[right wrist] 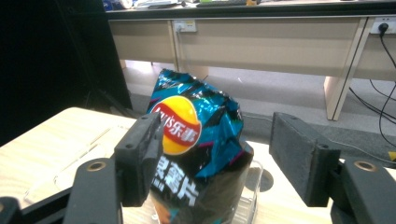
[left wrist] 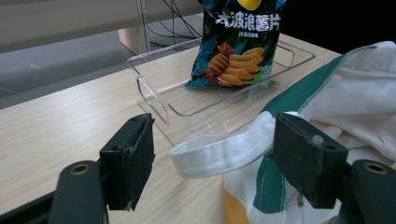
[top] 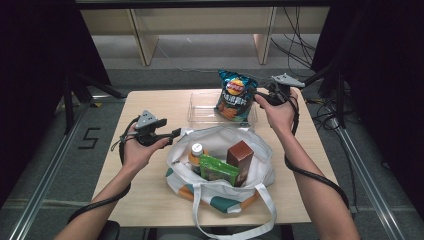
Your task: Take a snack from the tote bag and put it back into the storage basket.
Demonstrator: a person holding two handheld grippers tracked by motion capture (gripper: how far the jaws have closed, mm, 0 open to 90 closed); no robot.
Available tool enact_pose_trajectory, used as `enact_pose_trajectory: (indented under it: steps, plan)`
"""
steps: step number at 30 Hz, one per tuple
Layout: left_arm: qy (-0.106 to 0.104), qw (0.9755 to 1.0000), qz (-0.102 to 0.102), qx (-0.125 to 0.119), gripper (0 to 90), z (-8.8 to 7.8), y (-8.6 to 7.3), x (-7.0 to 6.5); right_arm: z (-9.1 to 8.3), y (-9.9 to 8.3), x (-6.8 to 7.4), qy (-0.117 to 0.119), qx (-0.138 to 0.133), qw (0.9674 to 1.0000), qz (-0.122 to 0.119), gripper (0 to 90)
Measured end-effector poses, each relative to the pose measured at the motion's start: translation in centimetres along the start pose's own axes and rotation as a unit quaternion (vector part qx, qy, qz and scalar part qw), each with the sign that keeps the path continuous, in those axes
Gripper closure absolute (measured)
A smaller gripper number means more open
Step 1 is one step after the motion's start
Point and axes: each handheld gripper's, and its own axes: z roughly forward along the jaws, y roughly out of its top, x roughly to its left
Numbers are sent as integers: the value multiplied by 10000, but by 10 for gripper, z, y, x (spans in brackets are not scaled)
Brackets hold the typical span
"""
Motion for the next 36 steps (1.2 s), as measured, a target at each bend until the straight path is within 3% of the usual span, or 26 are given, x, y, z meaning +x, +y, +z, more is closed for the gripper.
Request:
enact_pose_trajectory:
  steps: [1,10,17,22,28,29,31,36]
  plan:
    - [-13,10000,-4,-6,288,0,0,0,-2,-1,-1,21,-7,9999,-118,365]
    - [7,10000,1,6,288,-1,0,-1,-22,-5,5,193,-40,9996,-202,388]
    - [17,10000,-2,7,288,-1,0,0,-38,-14,17,393,10,9989,-249,393]
    - [10,10000,-11,2,288,-1,0,-1,-50,-24,30,663,87,9972,-325,393]
    - [1,10000,-3,14,288,0,-1,-1,-58,-30,37,775,83,9962,-377,393]
    - [2,10000,-4,18,288,0,-1,-1,-61,-31,39,804,87,9963,-286,392]
    - [6,10000,-7,17,288,0,-1,-1,-65,-31,39,811,90,9959,-393,391]
    - [11,10000,-4,4,285,-1,-2,-1,-79,-35,41,857,68,9960,-249,384]
